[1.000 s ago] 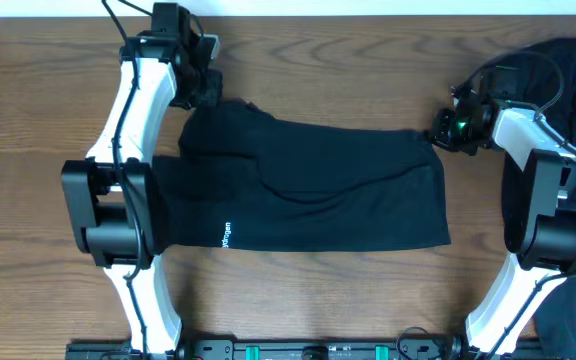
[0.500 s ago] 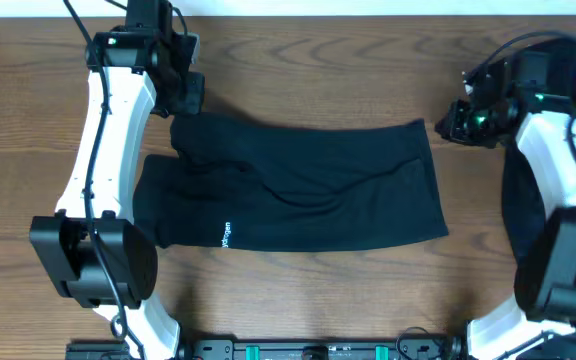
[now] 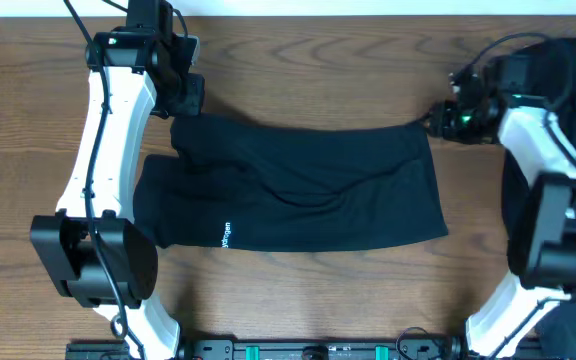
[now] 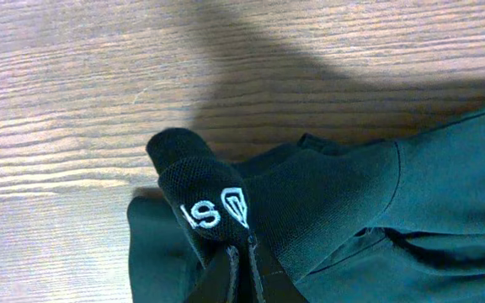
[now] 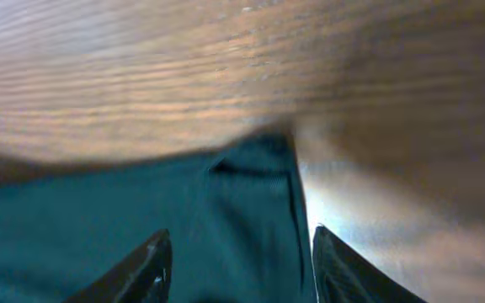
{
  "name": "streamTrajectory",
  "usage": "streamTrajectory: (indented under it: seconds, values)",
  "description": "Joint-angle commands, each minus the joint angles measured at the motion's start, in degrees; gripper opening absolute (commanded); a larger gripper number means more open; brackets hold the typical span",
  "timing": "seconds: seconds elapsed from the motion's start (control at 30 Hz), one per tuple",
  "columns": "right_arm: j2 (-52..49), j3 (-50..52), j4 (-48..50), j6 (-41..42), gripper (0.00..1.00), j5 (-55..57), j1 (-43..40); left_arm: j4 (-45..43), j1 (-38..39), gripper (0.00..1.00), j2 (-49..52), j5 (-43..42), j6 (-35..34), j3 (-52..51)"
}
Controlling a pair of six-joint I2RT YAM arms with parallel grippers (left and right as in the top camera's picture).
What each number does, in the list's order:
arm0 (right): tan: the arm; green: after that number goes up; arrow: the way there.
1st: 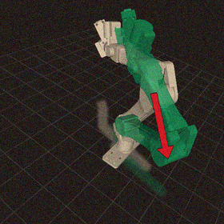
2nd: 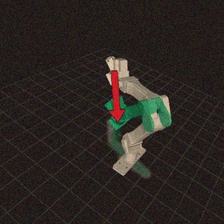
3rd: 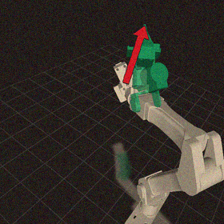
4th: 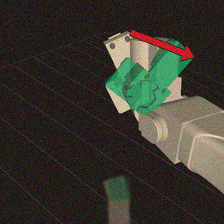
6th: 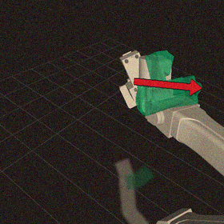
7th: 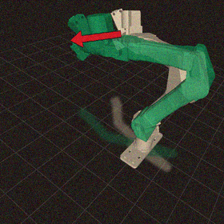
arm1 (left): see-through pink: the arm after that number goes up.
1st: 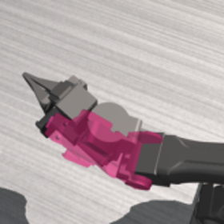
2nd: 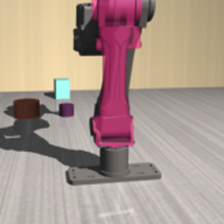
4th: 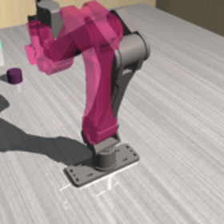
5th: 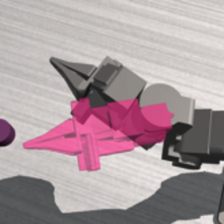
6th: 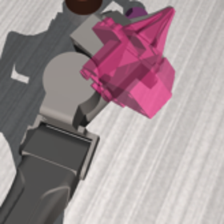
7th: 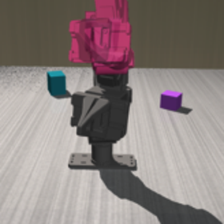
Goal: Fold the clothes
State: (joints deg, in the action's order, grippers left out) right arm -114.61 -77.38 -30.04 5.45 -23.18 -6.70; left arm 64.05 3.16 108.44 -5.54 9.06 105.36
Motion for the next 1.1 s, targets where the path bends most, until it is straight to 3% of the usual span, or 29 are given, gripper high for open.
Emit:
streamTrajectory:
  seconds: [0.0,0.33,0.47,0.6,0.8,1.07]
  values:
    - [-3.48,-0.11,2.95,3.19,0.51,0.68,0.39,0.02,-0.17,0.07,-0.39,1.09,0.33,0.20]
    - [-9.51,-0.11,4.39,4.81,0.35,-3.23,2.54,-0.04,-0.17,0.07,-0.39,1.09,0.35,0.20]
    - [-9.79,-0.11,4.37,4.76,0.21,-2.36,4.31,-0.07,-0.20,0.06,-0.39,1.11,0.35,0.20]
    - [-9.77,-0.24,4.33,4.85,0.01,-1.05,4.15,-0.04,-0.20,0.07,-0.39,1.11,0.37,0.20]
    - [-6.86,-0.37,2.62,4.83,0.01,-1.29,2.16,0.00,-0.20,0.07,-0.39,1.16,0.37,0.20]
    - [5.11,-0.42,-2.43,3.80,0.01,-1.27,-0.28,2.21,-0.20,0.06,-2.01,4.15,0.35,0.22]
